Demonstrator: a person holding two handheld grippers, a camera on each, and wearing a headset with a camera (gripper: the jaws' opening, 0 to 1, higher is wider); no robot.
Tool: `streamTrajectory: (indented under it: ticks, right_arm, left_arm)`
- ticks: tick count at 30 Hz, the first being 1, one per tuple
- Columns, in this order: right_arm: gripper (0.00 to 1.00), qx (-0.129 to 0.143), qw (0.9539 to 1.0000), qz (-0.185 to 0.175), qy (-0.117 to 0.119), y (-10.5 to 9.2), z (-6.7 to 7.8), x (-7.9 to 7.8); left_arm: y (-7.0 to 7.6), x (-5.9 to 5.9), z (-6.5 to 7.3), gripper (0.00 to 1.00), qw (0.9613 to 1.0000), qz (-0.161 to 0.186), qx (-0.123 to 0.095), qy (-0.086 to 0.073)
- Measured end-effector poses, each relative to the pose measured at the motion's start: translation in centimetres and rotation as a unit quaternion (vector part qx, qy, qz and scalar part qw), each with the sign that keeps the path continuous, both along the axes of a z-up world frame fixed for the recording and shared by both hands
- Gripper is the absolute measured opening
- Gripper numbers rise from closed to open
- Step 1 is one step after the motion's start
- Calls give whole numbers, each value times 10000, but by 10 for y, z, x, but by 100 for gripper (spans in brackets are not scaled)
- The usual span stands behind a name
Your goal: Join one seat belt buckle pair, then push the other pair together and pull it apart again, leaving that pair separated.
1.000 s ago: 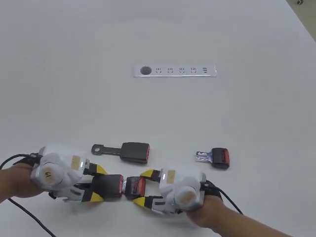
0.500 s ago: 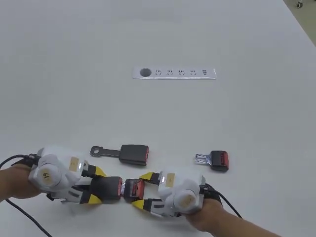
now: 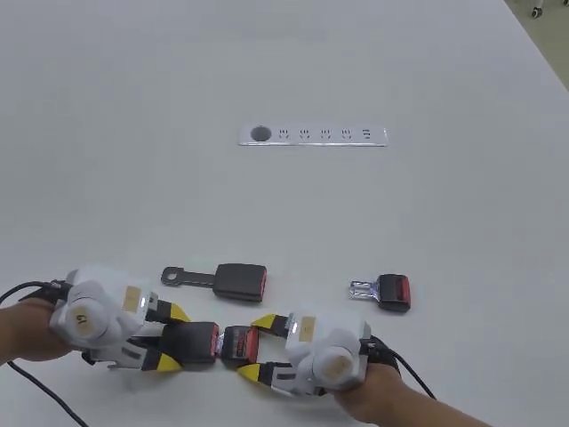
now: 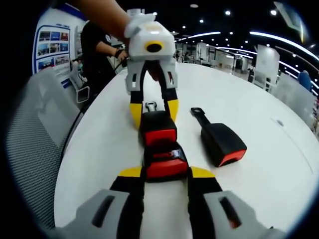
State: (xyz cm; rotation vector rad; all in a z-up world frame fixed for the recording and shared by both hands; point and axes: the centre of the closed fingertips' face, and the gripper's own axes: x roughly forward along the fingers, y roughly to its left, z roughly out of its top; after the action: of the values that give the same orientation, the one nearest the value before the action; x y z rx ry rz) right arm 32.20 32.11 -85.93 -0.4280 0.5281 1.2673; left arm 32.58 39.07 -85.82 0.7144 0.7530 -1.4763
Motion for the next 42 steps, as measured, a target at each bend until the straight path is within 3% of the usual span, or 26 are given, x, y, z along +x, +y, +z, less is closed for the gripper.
streamTrajectory:
  ticks: [13, 25, 27, 29, 30, 33, 36, 42]
  right_arm:
    - [33, -41, 10000, -50, 18, 0, 0, 0]
    - [35, -159, 9998, -85, 129, 0, 0, 0]
    - [35, -210, 9996, -105, 152, 0, 0, 0]
    - [37, -233, 9992, -234, 228, -3, 2, 1]
    - [38, -152, 9990, -350, 246, -6, 5, 3]
    - [51, 68, 9977, -593, 329, -11, 14, 6]
    - [67, 271, 9962, -735, 373, -15, 24, 6]
    - [75, 333, 9956, -829, 299, -36, 32, -5]
  left_arm:
    - [0, 1, -1, 33, 10000, 33, 55, 21]
    - [-3, -1, -1, 34, 9990, -59, 452, -35]
    - [-4, 0, 0, 35, 9985, 2, 548, -1]
    - [-5, -3, 1, 38, 9977, 247, 601, 203]
    - [-9, -6, 3, 44, 9975, 363, 518, 306]
    - [-11, -4, 9, 61, 9978, 463, 454, 145]
    - [-18, 1, 22, 66, 9972, 709, 211, 110]
    - [-25, 12, 46, 79, 9946, 1029, -79, -112]
